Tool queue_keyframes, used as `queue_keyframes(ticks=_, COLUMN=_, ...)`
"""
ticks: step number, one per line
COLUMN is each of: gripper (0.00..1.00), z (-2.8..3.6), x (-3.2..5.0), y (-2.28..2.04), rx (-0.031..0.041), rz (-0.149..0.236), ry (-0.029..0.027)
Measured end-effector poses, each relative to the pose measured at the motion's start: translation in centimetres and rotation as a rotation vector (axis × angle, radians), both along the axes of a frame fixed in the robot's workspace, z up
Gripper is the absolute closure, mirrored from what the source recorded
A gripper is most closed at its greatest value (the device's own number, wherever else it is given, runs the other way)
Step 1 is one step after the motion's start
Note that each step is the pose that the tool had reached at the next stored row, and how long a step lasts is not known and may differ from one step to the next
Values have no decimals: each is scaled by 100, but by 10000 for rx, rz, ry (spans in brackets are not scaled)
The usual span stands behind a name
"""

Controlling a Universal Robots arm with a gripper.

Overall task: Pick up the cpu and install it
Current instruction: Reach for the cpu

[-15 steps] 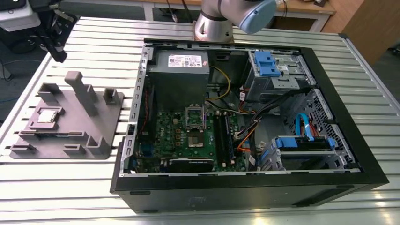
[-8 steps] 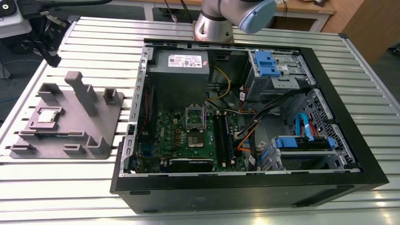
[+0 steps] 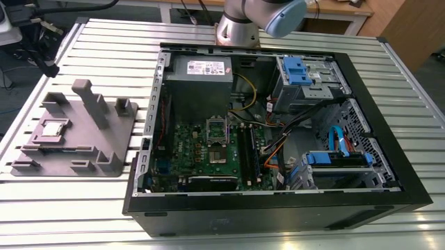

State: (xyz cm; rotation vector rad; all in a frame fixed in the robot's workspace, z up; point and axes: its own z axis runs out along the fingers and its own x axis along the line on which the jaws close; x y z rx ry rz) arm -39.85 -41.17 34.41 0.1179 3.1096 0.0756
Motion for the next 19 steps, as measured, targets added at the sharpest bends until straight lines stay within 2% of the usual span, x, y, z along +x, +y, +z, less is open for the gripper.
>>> queue_keyframes(ticks=6, gripper=89, z=-58, x=-107, y=-21, rx=-2, rz=-1, ry=-3)
queue_keyframes(ticks=12, gripper=89, z=-125, x=-170, y=-77, rx=-2, rz=0, ry=-1)
queue_keyframes(ticks=19, gripper=89, z=-201, x=-245, y=-110, rx=-5, rz=1, ry=-2)
